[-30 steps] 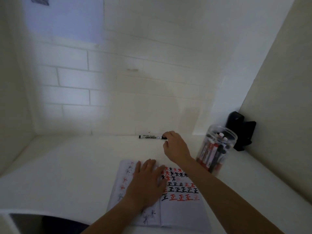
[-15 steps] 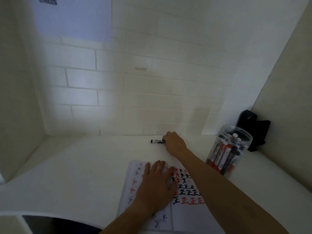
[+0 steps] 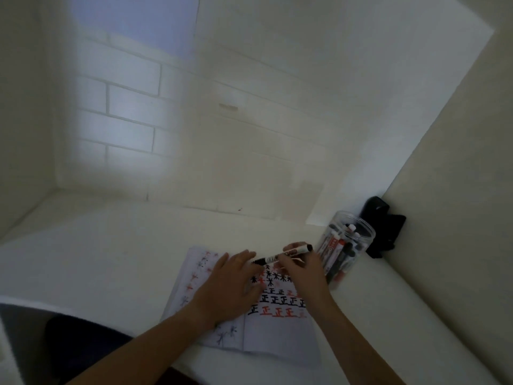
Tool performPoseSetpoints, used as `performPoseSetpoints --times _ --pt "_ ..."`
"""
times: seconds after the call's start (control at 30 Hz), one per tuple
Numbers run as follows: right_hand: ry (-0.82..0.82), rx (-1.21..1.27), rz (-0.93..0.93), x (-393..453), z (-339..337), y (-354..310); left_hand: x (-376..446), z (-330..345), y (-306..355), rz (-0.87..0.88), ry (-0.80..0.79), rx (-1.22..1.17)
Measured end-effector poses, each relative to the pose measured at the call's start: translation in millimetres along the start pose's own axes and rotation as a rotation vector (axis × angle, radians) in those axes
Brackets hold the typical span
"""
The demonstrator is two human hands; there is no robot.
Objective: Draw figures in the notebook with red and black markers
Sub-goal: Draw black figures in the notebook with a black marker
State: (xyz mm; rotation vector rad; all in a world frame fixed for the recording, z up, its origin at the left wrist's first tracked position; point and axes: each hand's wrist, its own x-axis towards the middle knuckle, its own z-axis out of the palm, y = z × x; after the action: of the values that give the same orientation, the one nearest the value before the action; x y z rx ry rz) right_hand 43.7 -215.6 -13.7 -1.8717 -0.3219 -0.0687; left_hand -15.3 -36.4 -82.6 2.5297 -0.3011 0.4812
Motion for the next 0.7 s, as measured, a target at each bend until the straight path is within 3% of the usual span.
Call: performPoseSetpoints --times 0.1,0.17,0.23,0.3,0.4,0.53,0.7 --pt "-0.134 0.140 0.049 -29 -5 10 1 -2 2 0.106 0.100 -0.049" --pt "-0.172 0.266 0.110 -43 -3 22 -1 -7 6 0.078 0.125 -0.074" --pt "-0.140 0.437 0.172 -50 -4 28 -4 -10 7 0.045 0.141 -0.089" --pt "-0.052 0.440 0.135 -51 -11 30 -5 -10 6 0.031 0.138 -0.069" --pt "0.033 -0.028 -0.157 -50 -27 36 -2 -6 3 0.068 0.096 -0.040" --pt "0.012 -0.672 -0.611 -50 -30 48 -4 -3 1 0.148 0.056 0.000" --pt "-0.001 -0.789 -0.767 -65 10 56 -7 -8 10 0.212 0.016 -0.059"
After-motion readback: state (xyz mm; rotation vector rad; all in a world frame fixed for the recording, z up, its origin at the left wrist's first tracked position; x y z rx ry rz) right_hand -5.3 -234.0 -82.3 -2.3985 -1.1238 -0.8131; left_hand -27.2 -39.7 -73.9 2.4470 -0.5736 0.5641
